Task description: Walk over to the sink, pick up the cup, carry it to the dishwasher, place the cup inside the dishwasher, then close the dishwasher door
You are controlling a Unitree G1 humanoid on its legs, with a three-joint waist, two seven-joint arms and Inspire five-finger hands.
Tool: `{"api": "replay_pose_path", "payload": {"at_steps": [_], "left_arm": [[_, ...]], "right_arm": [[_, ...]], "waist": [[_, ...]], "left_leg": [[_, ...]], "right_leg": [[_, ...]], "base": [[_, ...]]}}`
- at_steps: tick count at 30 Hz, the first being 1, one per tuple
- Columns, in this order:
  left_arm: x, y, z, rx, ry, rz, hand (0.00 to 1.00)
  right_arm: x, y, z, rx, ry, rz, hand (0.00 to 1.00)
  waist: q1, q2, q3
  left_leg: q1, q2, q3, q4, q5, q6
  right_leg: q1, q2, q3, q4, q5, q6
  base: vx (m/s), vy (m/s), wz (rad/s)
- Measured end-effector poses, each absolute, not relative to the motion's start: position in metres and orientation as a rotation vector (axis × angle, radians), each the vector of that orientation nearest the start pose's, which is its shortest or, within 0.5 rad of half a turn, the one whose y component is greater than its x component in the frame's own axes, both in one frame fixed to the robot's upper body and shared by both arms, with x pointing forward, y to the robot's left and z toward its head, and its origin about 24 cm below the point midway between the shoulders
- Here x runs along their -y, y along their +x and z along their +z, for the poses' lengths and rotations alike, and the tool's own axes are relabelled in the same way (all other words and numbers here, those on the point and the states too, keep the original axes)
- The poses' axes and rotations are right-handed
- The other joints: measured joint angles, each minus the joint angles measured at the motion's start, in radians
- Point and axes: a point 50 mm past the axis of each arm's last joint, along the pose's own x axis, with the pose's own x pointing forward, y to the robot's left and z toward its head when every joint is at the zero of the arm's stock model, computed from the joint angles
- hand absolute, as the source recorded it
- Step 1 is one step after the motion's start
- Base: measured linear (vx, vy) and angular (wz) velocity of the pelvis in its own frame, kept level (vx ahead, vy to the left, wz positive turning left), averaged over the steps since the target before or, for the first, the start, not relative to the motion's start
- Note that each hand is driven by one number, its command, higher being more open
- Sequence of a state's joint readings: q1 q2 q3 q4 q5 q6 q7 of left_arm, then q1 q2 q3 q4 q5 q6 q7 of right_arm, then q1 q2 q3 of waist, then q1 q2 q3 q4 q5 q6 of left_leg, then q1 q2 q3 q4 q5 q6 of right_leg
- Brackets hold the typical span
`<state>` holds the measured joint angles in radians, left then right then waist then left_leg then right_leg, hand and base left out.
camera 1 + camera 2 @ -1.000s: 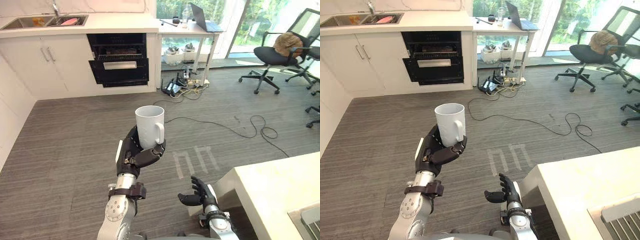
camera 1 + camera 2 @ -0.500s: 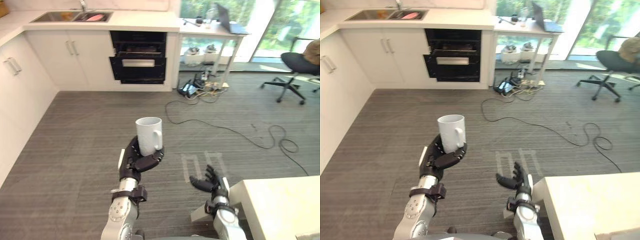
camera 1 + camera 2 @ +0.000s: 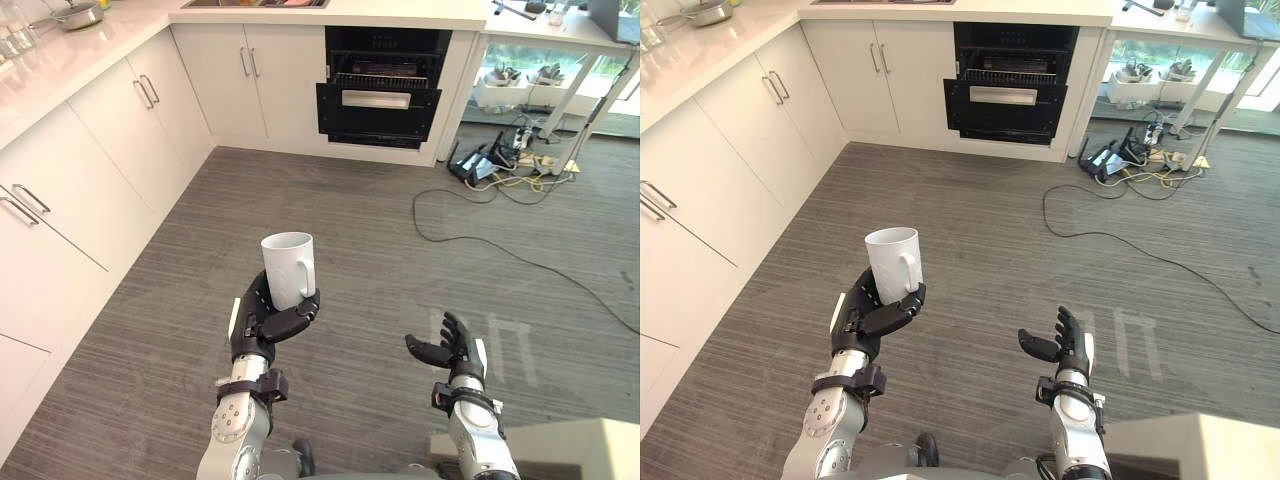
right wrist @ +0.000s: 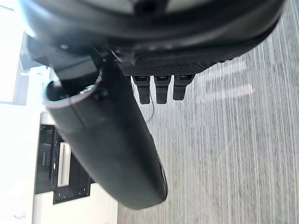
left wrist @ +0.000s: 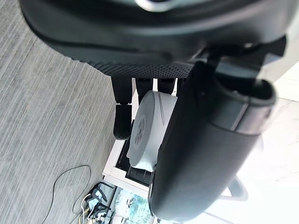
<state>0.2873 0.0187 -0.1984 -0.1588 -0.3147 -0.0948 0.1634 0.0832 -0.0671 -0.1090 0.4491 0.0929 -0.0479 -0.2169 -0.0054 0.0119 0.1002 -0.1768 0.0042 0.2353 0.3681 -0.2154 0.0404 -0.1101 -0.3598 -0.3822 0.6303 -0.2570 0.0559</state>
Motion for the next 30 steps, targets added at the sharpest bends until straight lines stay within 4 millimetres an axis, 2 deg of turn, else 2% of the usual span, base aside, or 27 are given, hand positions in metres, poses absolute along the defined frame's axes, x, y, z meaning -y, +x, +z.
{"api": "replay_pose_path", "payload": {"at_steps": [1, 2, 3, 4, 5, 7, 8, 9, 10, 11, 12, 14, 15, 17, 19, 20, 22, 24, 25, 26, 27, 28, 29, 30], "left_arm": [[-0.13, 0.195, 0.025, -0.061, -0.334, 0.077, 0.3], [-0.131, 0.195, 0.028, -0.051, -0.329, 0.072, 0.3], [-0.133, 0.196, 0.03, -0.04, -0.33, 0.081, 0.3], [-0.133, 0.196, 0.032, -0.032, -0.33, 0.082, 0.3], [-0.132, 0.197, 0.034, -0.024, -0.333, 0.081, 0.3], [-0.131, 0.197, 0.034, -0.021, -0.338, 0.078, 0.3], [-0.129, 0.198, 0.036, -0.015, -0.341, 0.068, 0.3], [-0.128, 0.198, 0.035, -0.018, -0.341, 0.066, 0.3], [-0.124, 0.197, 0.032, -0.04, -0.362, 0.071, 0.3], [-0.123, 0.196, 0.032, -0.041, -0.372, 0.074, 0.3], [-0.121, 0.196, 0.033, -0.038, -0.385, 0.077, 0.3], [-0.118, 0.196, 0.035, -0.03, -0.4, 0.074, 0.3], [-0.119, 0.194, 0.038, -0.02, -0.4, 0.071, 0.3], [-0.118, 0.192, 0.043, -0.001, -0.409, 0.063, 0.3], [-0.118, 0.191, 0.049, 0.027, -0.415, 0.05, 0.3], [-0.119, 0.191, 0.052, 0.039, -0.415, 0.051, 0.3], [-0.12, 0.191, 0.053, 0.049, -0.414, 0.053, 0.3], [-0.119, 0.191, 0.051, 0.04, -0.412, 0.052, 0.3], [-0.119, 0.191, 0.05, 0.036, -0.412, 0.053, 0.3], [-0.121, 0.191, 0.048, 0.026, -0.4, 0.053, 0.3], [-0.122, 0.191, 0.046, 0.019, -0.389, 0.051, 0.3], [-0.123, 0.191, 0.045, 0.015, -0.384, 0.049, 0.3], [-0.124, 0.19, 0.043, 0.001, -0.364, 0.043, 0.3], [-0.124, 0.19, 0.043, -0.001, -0.349, 0.037, 0.3]], "right_arm": [[0.206, 0.197, -0.07, -0.484, 0.001, -0.379, 0.9], [0.201, 0.195, -0.072, -0.493, 0.012, -0.373, 0.9], [0.198, 0.196, -0.072, -0.492, 0.013, -0.357, 0.9], [0.196, 0.197, -0.071, -0.487, 0.013, -0.349, 0.9], [0.192, 0.2, -0.067, -0.466, 0.018, -0.327, 0.9], [0.191, 0.201, -0.063, -0.443, 0.021, -0.322, 0.9], [0.192, 0.201, -0.057, -0.417, 0.018, -0.323, 0.9], [0.192, 0.199, -0.054, -0.404, 0.014, -0.322, 0.9], [0.193, 0.196, -0.051, -0.392, -0.002, -0.316, 0.9], [0.193, 0.195, -0.049, -0.383, -0.011, -0.313, 0.9], [0.191, 0.192, -0.043, -0.356, -0.016, -0.304, 0.9], [0.188, 0.191, -0.031, -0.301, -0.017, -0.292, 0.9], [0.181, 0.194, -0.017, -0.235, -0.011, -0.277, 0.9], [0.179, 0.196, -0.005, -0.175, -0.005, -0.28, 0.9], [0.18, 0.198, 0.002, -0.136, -0.006, -0.294, 0.9], [0.18, 0.199, 0.002, -0.133, -0.008, -0.298, 0.9], [0.184, 0.198, 0.0, -0.141, -0.015, -0.311, 0.9], [0.187, 0.196, -0.007, -0.175, -0.02, -0.324, 0.9], [0.189, 0.194, -0.015, -0.21, -0.024, -0.331, 0.9], [0.189, 0.191, -0.025, -0.262, -0.019, -0.34, 0.9], [0.187, 0.188, -0.029, -0.289, -0.011, -0.341, 0.9], [0.186, 0.187, -0.03, -0.296, -0.006, -0.342, 0.9], [0.182, 0.187, -0.031, -0.302, -0.004, -0.333, 0.9], [0.181, 0.188, -0.031, -0.3, -0.007, -0.327, 0.9]], "waist": [[-0.009, -0.001, 0.005], [-0.024, -0.006, 0.013], [-0.026, -0.008, 0.015], [-0.026, -0.01, 0.018], [-0.026, -0.013, 0.023], [-0.033, -0.011, 0.023], [-0.033, -0.016, 0.024], [-0.035, -0.03, 0.024], [-0.035, 0.001, 0.02], [-0.032, 0.007, 0.018], [-0.028, 0.012, 0.017], [-0.023, 0.016, 0.019], [-0.008, 0.014, 0.025], [0.01, 0.013, 0.029], [0.026, 0.013, 0.029], [0.032, 0.015, 0.028], [0.039, 0.011, 0.03], [0.039, 0.014, 0.028], [0.042, 0.012, 0.028], [0.045, -0.001, 0.024], [0.043, -0.008, 0.021], [0.043, -0.013, 0.02], [0.044, -0.027, 0.015], [0.042, -0.031, 0.014]], "left_leg": [[0.02, -0.009, -0.023, 0.001, -0.011, 0.005], [0.047, -0.007, -0.055, 0.001, -0.028, 0.013], [0.067, 0.002, -0.076, -0.005, -0.039, 0.008], [0.079, 0.003, -0.088, -0.011, -0.044, 0.005], [0.121, 0.003, -0.118, -0.047, -0.046, 0.002], [0.138, 0.006, -0.144, -0.06, -0.051, -0.01], [0.153, 0.004, -0.173, -0.056, -0.074, -0.044], [0.169, -0.004, -0.199, -0.038, -0.103, -0.066], [0.174, 0.03, -0.221, 0.001, -0.132, -0.091], [0.173, 0.046, -0.211, 0.018, -0.131, -0.092], [0.161, 0.079, -0.182, 0.079, -0.122, -0.099], [0.105, 0.135, -0.134, 0.277, -0.085, -0.094], [0.028, 0.192, -0.086, 0.487, -0.026, -0.072], [-0.031, 0.232, -0.04, 0.588, -0.061, -0.069], [-0.096, 0.24, -0.03, 0.563, -0.094, -0.07], [-0.126, 0.233, -0.03, 0.515, -0.101, -0.075], [-0.194, 0.185, -0.034, 0.34, -0.095, -0.085], [-0.214, 0.157, -0.037, 0.204, -0.047, -0.088], [-0.207, 0.146, -0.04, 0.162, 0.043, -0.084], [-0.204, 0.122, -0.028, 0.199, 0.056, -0.056], [-0.219, 0.107, -0.021, 0.249, 0.013, -0.025], [-0.22, 0.099, -0.01, 0.267, -0.001, -0.009], [-0.202, 0.073, 0.017, 0.283, -0.043, 0.017], [-0.188, 0.059, 0.022, 0.281, -0.054, 0.025]], "right_leg": [[-0.045, 0.003, 0.092, 0.109, 0.033, -0.049], [-0.084, 0.049, 0.207, 0.185, 0.0, -0.038], [-0.124, 0.113, 0.276, 0.191, -0.034, -0.033], [-0.145, 0.136, 0.295, 0.185, -0.045, -0.036], [-0.214, 0.192, 0.325, 0.144, -0.055, -0.043], [-0.25, 0.226, 0.33, 0.083, -0.051, -0.035], [-0.264, 0.251, 0.348, 0.002, -0.037, -0.037], [-0.258, 0.255, 0.353, -0.046, 0.034, -0.029], [-0.228, 0.263, 0.304, -0.02, 0.012, -0.03], [-0.216, 0.27, 0.291, -0.019, 0.012, -0.032], [-0.178, 0.281, 0.257, -0.03, 0.002, -0.047], [-0.1, 0.312, 0.226, -0.076, -0.006, -0.062], [-0.025, 0.325, 0.224, -0.124, -0.013, -0.074], [0.059, 0.326, 0.23, -0.187, -0.015, -0.076], [0.107, 0.32, 0.234, -0.234, -0.015, -0.076], [0.125, 0.31, 0.234, -0.251, -0.019, -0.071], [0.166, 0.267, 0.227, -0.286, -0.067, -0.03], [0.189, 0.244, 0.218, -0.295, -0.097, 0.004], [0.202, 0.233, 0.225, -0.295, -0.119, 0.02], [0.224, 0.207, 0.252, -0.301, -0.144, 0.03], [0.235, 0.188, 0.269, -0.297, -0.143, 0.033], [0.231, 0.176, 0.278, -0.283, -0.139, 0.04], [0.195, 0.141, 0.303, -0.183, -0.129, 0.053], [0.171, 0.126, 0.317, -0.117, -0.12, 0.055]], "base": [[0.29, 0.104, 0.66], [0.35, 0.078, 0.77], [0.36, 0.041, 0.65], [0.39, -0.035, 0.62], [0.34, -0.06, 0.5], [0.32, -0.092, 0.59], [0.38, -0.166, 0.78], [0.48, -0.211, 0.99], [0.41, -0.179, 0.73], [0.41, -0.17, 0.69], [0.4, -0.185, 0.51], [0.39, -0.194, 0.32], [0.35, -0.137, -0.02], [0.36, -0.086, -0.06], [0.25, 0.026, -0.06], [0.31, 0.14, -0.03], [0.32, 0.218, 0.06], [0.24, 0.21, 0.08], [0.32, 0.316, -0.04], [0.42, 0.402, -0.03], [0.4, 0.356, -0.03], [0.51, 0.417, -0.08], [0.43, 0.34, -0.14], [0.5, 0.361, -0.02]]}}
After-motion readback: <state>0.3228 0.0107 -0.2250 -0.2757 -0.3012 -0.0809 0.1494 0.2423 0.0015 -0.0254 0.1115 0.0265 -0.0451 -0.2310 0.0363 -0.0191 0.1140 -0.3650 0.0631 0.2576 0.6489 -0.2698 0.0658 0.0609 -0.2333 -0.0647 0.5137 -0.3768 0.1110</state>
